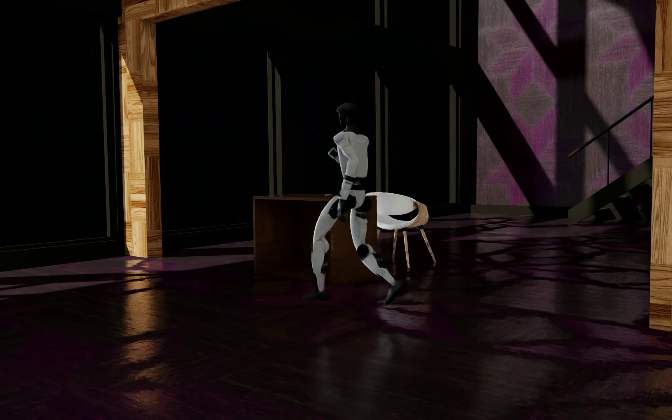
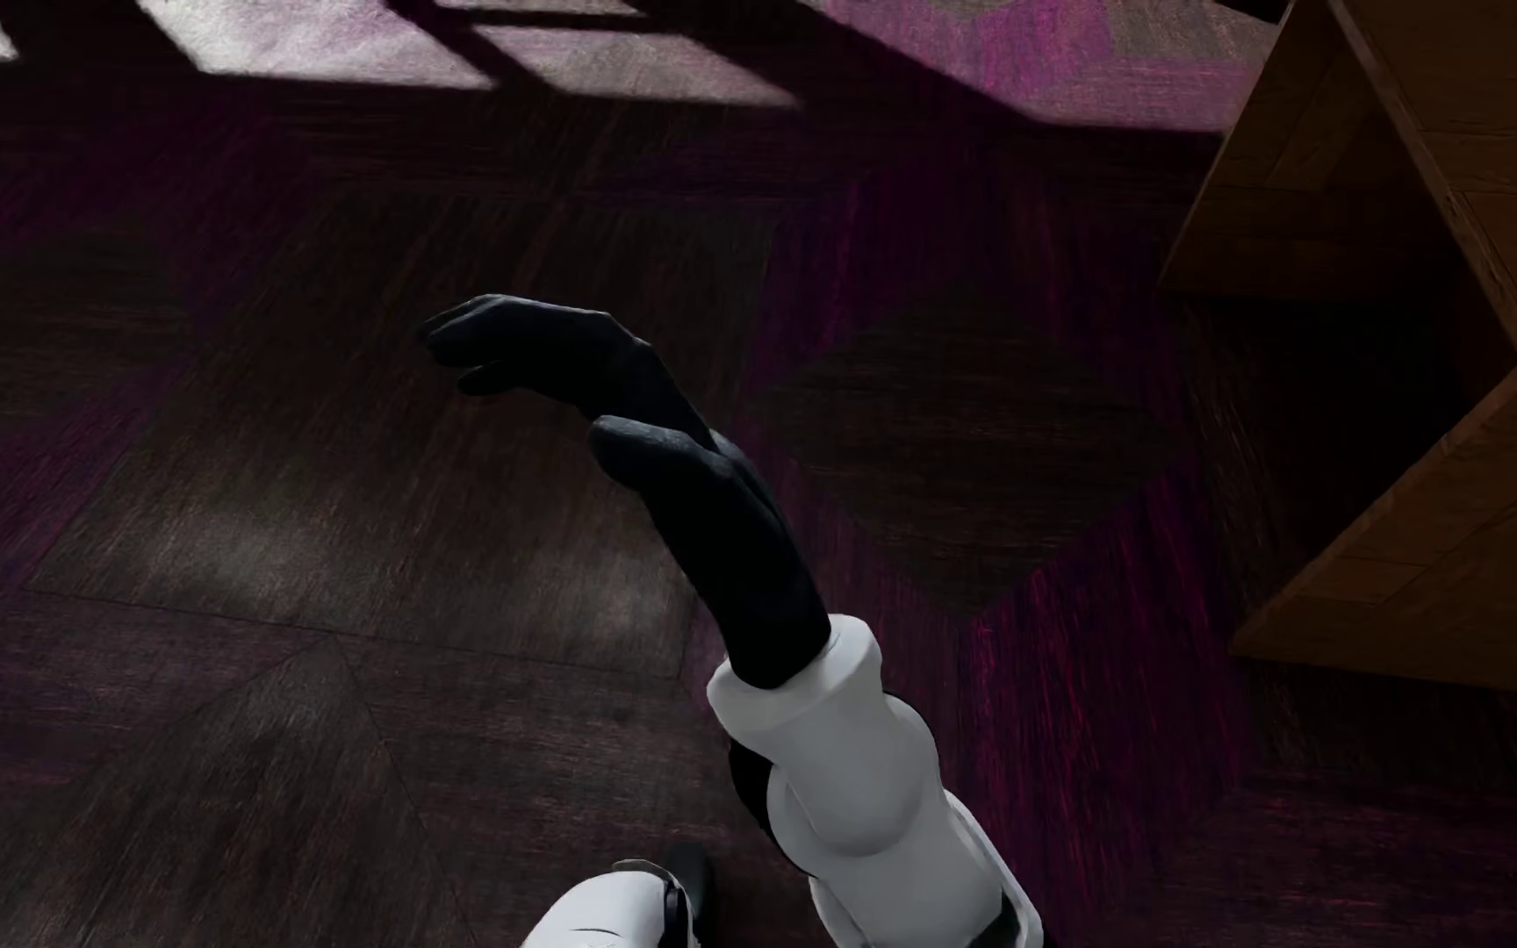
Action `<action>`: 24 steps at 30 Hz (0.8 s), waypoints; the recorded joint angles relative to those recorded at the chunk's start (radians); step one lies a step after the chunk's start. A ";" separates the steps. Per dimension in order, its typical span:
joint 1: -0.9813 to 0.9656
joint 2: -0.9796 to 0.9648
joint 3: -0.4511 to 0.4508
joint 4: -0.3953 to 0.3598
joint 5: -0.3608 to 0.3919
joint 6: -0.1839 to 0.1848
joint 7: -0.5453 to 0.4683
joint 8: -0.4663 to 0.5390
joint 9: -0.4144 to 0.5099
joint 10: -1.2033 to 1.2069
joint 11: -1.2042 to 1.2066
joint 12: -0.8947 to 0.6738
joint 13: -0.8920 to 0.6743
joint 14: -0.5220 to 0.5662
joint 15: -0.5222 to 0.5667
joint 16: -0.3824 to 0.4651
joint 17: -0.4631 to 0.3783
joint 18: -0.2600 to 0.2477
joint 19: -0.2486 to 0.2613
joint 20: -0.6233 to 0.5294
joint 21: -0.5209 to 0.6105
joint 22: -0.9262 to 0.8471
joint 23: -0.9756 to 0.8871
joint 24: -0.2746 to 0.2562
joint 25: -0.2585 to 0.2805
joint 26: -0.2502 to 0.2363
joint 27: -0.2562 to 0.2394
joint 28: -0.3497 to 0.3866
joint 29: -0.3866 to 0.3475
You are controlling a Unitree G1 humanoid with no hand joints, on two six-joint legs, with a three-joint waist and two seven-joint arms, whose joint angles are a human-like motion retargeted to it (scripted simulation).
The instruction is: Walk around the dark gray desk
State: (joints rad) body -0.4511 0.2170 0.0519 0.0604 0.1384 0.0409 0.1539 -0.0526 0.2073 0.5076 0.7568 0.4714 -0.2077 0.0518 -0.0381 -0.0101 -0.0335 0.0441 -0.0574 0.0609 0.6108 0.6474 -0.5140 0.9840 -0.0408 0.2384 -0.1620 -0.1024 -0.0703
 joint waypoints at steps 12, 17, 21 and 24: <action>0.686 -0.628 -0.096 -0.080 -0.256 -0.077 0.012 -0.202 0.000 -0.185 -0.592 -0.386 0.088 -0.436 0.089 0.167 -0.046 -0.094 0.064 -0.065 -0.061 -0.148 -0.105 -0.115 -0.088 -0.042 0.023 0.083 -0.014; 0.761 -0.650 -0.098 0.009 -0.202 -0.028 0.039 -0.206 0.022 0.173 -0.333 -0.266 0.270 -0.233 0.210 0.116 -0.112 -0.060 -0.101 0.002 -0.129 -0.252 0.038 -0.228 -0.588 -0.037 0.070 0.157 -0.011; 0.362 -0.486 -0.072 0.203 -0.090 0.041 0.005 -0.227 0.035 0.819 -0.271 -0.193 0.386 -0.078 -0.003 0.104 -0.209 -0.003 -0.096 -0.094 -0.148 -0.062 0.350 -0.105 -1.473 0.028 0.137 0.033 0.208; 0.069 -0.321 -0.034 0.203 0.002 0.038 -0.018 -0.166 0.022 0.750 -0.408 -0.108 0.325 -0.078 -0.057 0.085 -0.097 -0.001 -0.085 -0.108 -0.218 0.025 0.838 -0.033 -1.512 0.016 0.152 -0.051 0.260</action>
State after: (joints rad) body -0.3817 -0.1044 0.0174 0.2631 0.1404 0.0790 0.1356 -0.2182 0.2294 1.2576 0.3492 0.3630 0.1171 -0.0263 -0.0950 0.0752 -0.1308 0.0435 -0.1428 -0.0471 0.3927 0.6721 0.3244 0.9511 -1.5530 0.2545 -0.0102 -0.1537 0.1898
